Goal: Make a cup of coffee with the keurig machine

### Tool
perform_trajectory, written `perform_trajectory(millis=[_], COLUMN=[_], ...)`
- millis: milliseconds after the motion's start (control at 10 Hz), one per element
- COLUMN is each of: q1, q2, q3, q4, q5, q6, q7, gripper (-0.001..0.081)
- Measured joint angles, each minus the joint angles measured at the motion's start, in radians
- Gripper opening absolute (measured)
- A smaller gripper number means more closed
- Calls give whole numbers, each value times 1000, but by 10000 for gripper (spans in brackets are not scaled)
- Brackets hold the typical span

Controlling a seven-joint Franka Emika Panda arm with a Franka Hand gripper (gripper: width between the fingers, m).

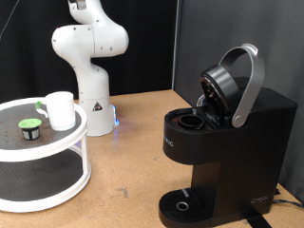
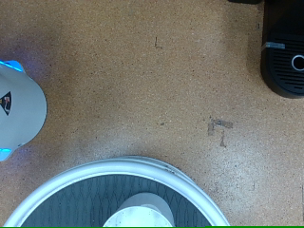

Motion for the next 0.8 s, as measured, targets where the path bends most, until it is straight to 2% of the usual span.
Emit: perform_trajectory(millis=[100, 200, 300, 500, 600, 800], q1=[0, 3, 10, 34, 39, 47], q2=[0, 0, 3, 30, 53, 92], q3=[0, -5, -24, -109, -149, -197], q4=[-2, -5, -7, 1, 14, 47], q5=[2, 2, 1, -33, -55, -84], q6=[1, -2, -14, -48, -59, -53], q7=[2, -39, -127, -371, -461, -568], gripper=[807, 807, 807, 807, 807, 807])
